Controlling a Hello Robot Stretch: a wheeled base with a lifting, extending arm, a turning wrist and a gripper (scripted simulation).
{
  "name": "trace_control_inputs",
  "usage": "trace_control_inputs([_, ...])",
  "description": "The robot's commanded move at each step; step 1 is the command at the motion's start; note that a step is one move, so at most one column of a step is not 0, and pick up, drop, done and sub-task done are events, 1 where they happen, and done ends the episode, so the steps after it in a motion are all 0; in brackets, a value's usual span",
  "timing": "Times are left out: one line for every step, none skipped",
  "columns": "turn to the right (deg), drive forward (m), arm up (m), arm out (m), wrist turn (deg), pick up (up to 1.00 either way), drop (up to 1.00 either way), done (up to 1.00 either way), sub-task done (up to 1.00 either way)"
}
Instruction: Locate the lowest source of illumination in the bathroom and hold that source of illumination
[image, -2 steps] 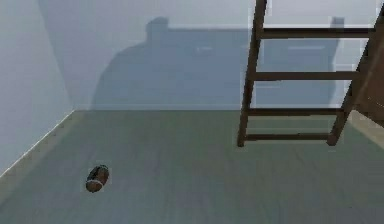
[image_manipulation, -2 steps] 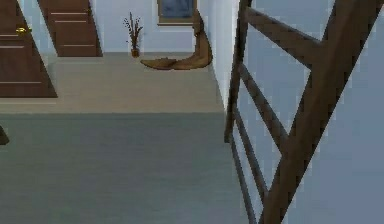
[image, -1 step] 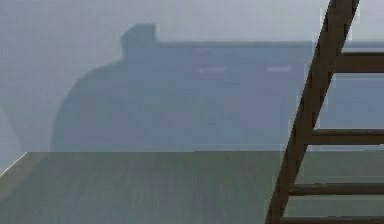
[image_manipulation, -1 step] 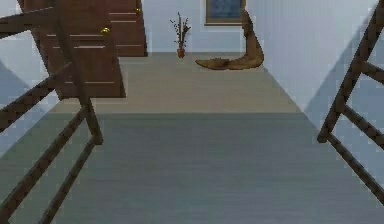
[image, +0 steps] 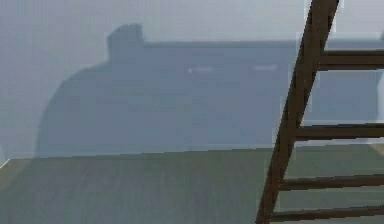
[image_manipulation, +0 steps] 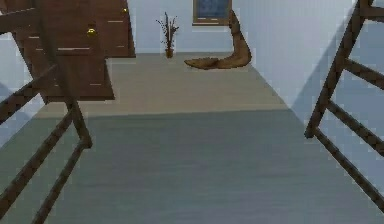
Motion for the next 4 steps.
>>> trace_control_inputs([0.0,1.0,0.0,0.0,0.0,0.0,0.0,0.0,0.0])
trace_control_inputs([21.0,0.0,0.0,0.0,0.0,0.0,0.0,0.0,0.0])
trace_control_inputs([0.0,0.5,0.0,0.0,0.0,0.0,0.0,0.0,0.0])
trace_control_inputs([45.0,0.0,0.0,0.0,0.0,0.0,0.0,0.0,0.0])
